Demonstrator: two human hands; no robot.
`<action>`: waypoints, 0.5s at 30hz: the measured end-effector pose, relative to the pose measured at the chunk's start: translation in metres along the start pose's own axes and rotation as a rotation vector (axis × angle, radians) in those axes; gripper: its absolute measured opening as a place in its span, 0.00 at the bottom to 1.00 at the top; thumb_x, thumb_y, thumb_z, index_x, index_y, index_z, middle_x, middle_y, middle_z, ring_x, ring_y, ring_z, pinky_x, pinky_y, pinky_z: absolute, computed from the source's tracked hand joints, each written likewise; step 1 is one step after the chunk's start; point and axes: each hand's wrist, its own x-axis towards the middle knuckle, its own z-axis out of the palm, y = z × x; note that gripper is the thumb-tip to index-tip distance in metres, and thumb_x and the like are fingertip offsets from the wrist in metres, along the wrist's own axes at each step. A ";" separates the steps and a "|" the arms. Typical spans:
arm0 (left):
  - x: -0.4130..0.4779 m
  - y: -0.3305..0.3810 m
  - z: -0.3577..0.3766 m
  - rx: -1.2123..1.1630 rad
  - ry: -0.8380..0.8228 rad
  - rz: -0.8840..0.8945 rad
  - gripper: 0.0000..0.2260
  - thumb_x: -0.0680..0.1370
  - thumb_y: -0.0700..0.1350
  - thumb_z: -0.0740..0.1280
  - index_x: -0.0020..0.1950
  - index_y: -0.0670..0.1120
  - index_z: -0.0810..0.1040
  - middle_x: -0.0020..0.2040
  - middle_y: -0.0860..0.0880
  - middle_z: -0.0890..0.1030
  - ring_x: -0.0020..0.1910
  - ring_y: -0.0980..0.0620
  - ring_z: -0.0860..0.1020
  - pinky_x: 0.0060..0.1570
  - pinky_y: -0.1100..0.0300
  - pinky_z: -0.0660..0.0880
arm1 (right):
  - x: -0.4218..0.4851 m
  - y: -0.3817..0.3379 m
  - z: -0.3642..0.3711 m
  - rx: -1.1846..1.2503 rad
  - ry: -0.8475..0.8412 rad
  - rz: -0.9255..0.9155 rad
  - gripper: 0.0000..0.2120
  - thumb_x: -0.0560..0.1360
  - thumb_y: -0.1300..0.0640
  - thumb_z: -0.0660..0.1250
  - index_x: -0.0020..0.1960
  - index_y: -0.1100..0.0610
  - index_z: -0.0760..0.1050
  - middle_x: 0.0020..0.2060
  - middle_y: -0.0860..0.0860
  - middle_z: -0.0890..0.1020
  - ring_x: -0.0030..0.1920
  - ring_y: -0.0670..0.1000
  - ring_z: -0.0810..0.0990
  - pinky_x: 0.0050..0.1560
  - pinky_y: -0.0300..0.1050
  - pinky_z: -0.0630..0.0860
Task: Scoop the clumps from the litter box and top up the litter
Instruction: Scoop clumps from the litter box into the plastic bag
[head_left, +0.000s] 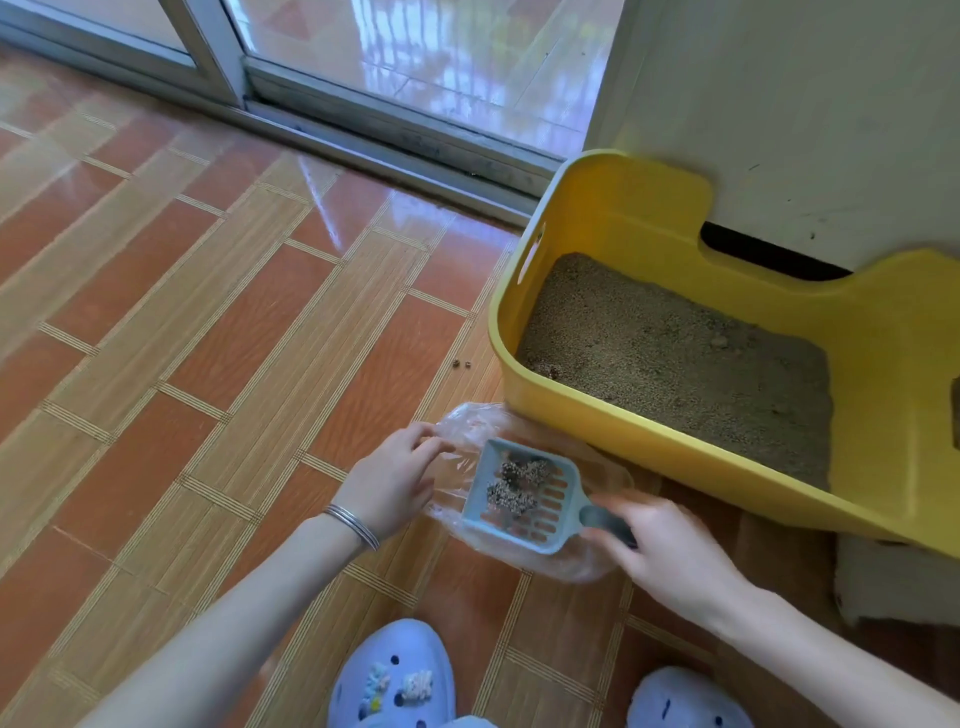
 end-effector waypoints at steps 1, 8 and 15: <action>0.001 0.000 0.000 -0.002 -0.001 0.004 0.18 0.76 0.40 0.64 0.65 0.49 0.71 0.66 0.50 0.69 0.62 0.52 0.69 0.47 0.57 0.77 | 0.004 0.000 0.003 -0.003 0.001 0.005 0.15 0.76 0.48 0.63 0.61 0.49 0.74 0.54 0.45 0.79 0.52 0.48 0.78 0.48 0.41 0.75; 0.001 0.003 0.000 -0.025 -0.023 0.018 0.18 0.76 0.38 0.63 0.65 0.49 0.71 0.64 0.51 0.69 0.62 0.53 0.69 0.47 0.57 0.76 | 0.010 0.005 0.012 -0.243 0.067 -0.084 0.16 0.73 0.58 0.69 0.60 0.58 0.76 0.52 0.54 0.79 0.47 0.59 0.81 0.37 0.48 0.79; 0.003 0.001 -0.002 -0.104 0.024 0.000 0.17 0.74 0.37 0.64 0.63 0.47 0.73 0.62 0.50 0.71 0.56 0.51 0.72 0.46 0.59 0.74 | 0.003 0.016 0.008 -0.438 0.227 -0.243 0.36 0.49 0.75 0.77 0.56 0.63 0.79 0.46 0.58 0.82 0.43 0.58 0.83 0.33 0.43 0.79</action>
